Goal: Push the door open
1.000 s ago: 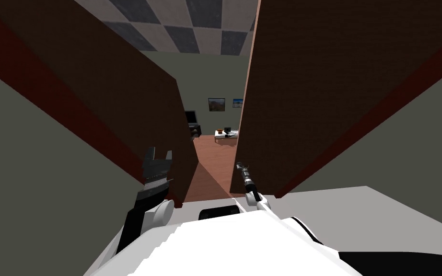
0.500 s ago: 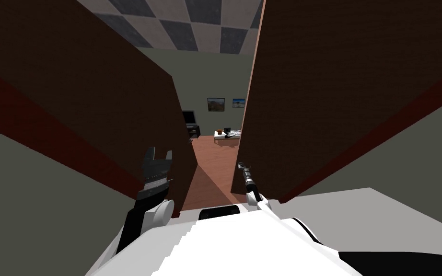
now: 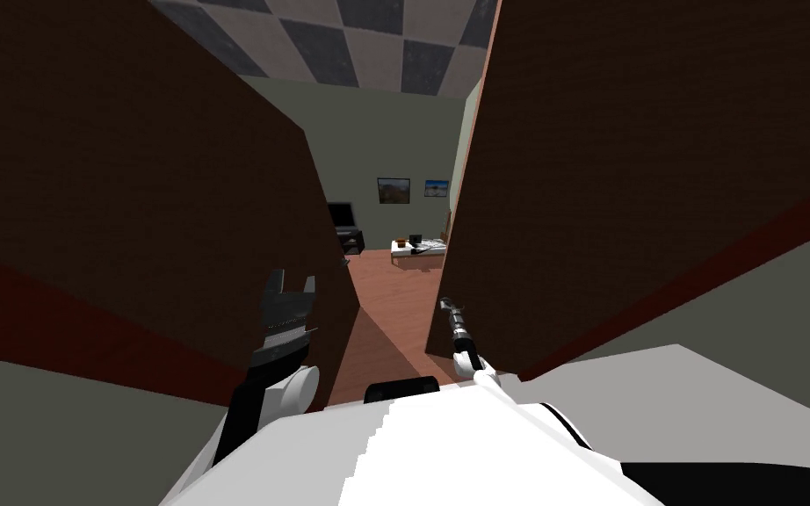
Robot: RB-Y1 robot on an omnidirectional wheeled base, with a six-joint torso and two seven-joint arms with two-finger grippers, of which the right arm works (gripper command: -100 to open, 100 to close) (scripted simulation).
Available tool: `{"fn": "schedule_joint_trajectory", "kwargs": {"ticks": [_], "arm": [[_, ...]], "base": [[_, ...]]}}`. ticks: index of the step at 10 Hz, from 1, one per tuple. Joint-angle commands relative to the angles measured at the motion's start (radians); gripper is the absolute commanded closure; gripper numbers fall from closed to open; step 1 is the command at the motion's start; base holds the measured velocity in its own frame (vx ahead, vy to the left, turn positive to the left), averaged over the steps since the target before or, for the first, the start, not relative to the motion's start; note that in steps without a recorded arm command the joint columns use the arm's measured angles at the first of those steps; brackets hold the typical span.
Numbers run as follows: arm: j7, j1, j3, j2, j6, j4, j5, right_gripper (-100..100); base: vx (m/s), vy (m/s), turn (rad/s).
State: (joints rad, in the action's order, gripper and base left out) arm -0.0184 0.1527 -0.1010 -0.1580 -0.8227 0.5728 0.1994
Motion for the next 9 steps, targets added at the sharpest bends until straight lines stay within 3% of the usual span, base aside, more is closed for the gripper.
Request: {"fn": "schedule_joint_trajectory", "kwargs": {"ticks": [1,3,6,7,9], "arm": [[0.004,0.009,-0.029,-0.019,-0.010,-0.020,0.016,100],[0.009,0.009,-0.041,-0.021,-0.010,-0.022,0.022,100],[0.011,0.009,-0.047,-0.022,-0.011,-0.023,0.025,100],[0.020,0.008,-0.069,-0.025,-0.011,-0.028,0.037,100],[0.025,0.008,-0.080,-0.027,-0.011,-0.030,0.043,100]], "base": [[0.187,0.080,-0.086],[0.165,0.055,-0.052],[0.051,0.004,0.003],[0.124,0.043,-0.067],[0.121,0.059,-0.052]]}}
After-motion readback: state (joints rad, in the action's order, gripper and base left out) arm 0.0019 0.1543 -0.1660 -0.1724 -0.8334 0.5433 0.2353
